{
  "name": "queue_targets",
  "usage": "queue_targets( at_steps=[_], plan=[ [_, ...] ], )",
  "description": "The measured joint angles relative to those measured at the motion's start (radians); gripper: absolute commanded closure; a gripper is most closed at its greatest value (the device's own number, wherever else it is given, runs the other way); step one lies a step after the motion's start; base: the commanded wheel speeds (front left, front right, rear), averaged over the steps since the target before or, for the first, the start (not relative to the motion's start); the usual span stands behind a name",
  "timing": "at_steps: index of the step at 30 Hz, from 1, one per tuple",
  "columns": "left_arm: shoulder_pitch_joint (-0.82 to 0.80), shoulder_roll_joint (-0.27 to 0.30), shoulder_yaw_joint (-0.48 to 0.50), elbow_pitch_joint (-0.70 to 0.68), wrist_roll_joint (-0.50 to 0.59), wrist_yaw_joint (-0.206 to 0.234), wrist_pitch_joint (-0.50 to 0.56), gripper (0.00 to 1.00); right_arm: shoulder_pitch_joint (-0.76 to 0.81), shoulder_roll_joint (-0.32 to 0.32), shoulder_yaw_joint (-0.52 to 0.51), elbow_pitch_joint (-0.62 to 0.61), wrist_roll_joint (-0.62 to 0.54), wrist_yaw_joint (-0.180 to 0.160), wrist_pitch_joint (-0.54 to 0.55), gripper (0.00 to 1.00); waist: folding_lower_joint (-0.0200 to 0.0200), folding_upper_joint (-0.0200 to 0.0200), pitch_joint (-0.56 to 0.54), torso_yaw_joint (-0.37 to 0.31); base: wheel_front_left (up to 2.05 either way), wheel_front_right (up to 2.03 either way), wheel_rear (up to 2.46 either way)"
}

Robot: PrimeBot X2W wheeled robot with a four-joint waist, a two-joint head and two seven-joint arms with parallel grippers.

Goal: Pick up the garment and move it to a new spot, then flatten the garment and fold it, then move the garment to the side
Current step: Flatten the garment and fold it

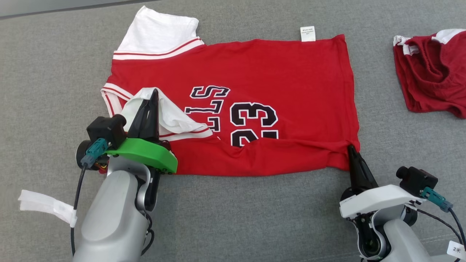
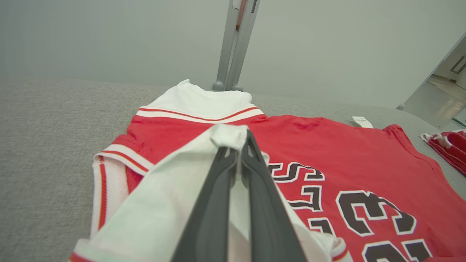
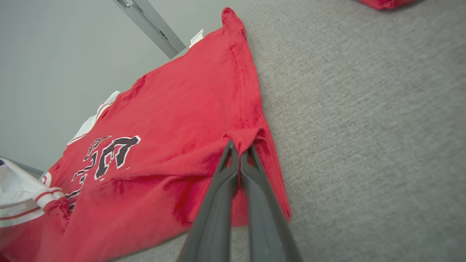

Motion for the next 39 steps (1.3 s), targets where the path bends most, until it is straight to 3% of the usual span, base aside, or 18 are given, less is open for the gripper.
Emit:
queue_targets(
  at_steps=[7,8,9,10,11,12,13,23,29,34,39],
  plan=[
    [-0.040,-0.009,0.033,0.035,0.016,-0.003,-0.002,1.00,-0.033,0.000,0.018,0.027,0.006,0.000,-0.013,1.00,0.0001,0.0000,0.014,-0.008,0.00,0.00,0.00],
    [-0.045,-0.009,0.038,0.039,0.017,-0.004,-0.002,1.00,-0.038,0.000,0.020,0.026,0.005,0.000,-0.016,0.92,0.0001,0.0000,0.015,-0.009,0.00,0.00,0.00],
    [-0.050,-0.010,0.042,0.047,0.017,-0.005,-0.002,1.00,-0.039,0.001,0.021,0.026,0.006,0.000,-0.018,0.62,0.0001,0.0000,0.015,-0.009,0.00,0.00,0.00],
    [-0.053,-0.011,0.044,0.056,0.017,-0.005,-0.002,1.00,-0.039,0.000,0.021,0.026,0.006,0.000,-0.019,0.41,0.0000,0.0000,0.015,-0.010,0.00,0.00,0.00],
    [-0.055,-0.011,0.047,0.067,0.017,-0.005,-0.002,0.82,-0.039,0.000,0.021,0.025,0.006,0.000,-0.019,0.00,0.0001,0.0000,0.015,-0.010,0.00,0.00,0.00],
    [-0.056,-0.012,0.049,0.072,0.017,-0.007,-0.003,0.58,-0.039,0.000,0.021,0.021,0.006,0.000,-0.021,0.00,0.0001,0.0000,0.015,-0.011,0.00,0.00,0.00],
    [-0.058,-0.012,0.049,0.073,0.017,-0.009,-0.003,0.00,-0.039,0.000,0.020,0.015,0.005,0.000,-0.022,0.00,0.0000,0.0000,0.014,-0.012,0.00,0.00,0.00],
    [-0.024,-0.015,0.024,-0.022,-0.011,-0.045,-0.003,0.00,0.004,0.000,-0.052,-0.117,-0.101,0.000,-0.026,0.00,0.0001,0.0000,-0.010,-0.003,0.00,0.00,0.00],
    [0.072,-0.013,0.068,-0.103,-0.009,-0.045,-0.003,0.00,0.048,0.000,-0.106,-0.199,-0.214,0.000,-0.027,0.00,0.0001,0.0000,-0.044,0.014,0.00,0.00,0.00],
    [0.166,0.039,0.108,-0.124,-0.018,-0.006,0.043,0.00,0.089,0.000,-0.136,-0.243,-0.261,0.000,-0.020,0.00,0.0001,0.0000,-0.080,0.036,0.00,0.00,0.00],
    [0.242,0.082,0.139,-0.155,-0.053,0.034,0.180,0.00,0.114,0.000,-0.140,-0.262,-0.276,0.000,0.003,0.00,0.0001,0.0000,-0.113,0.060,0.00,0.00,0.00]
  ],
)
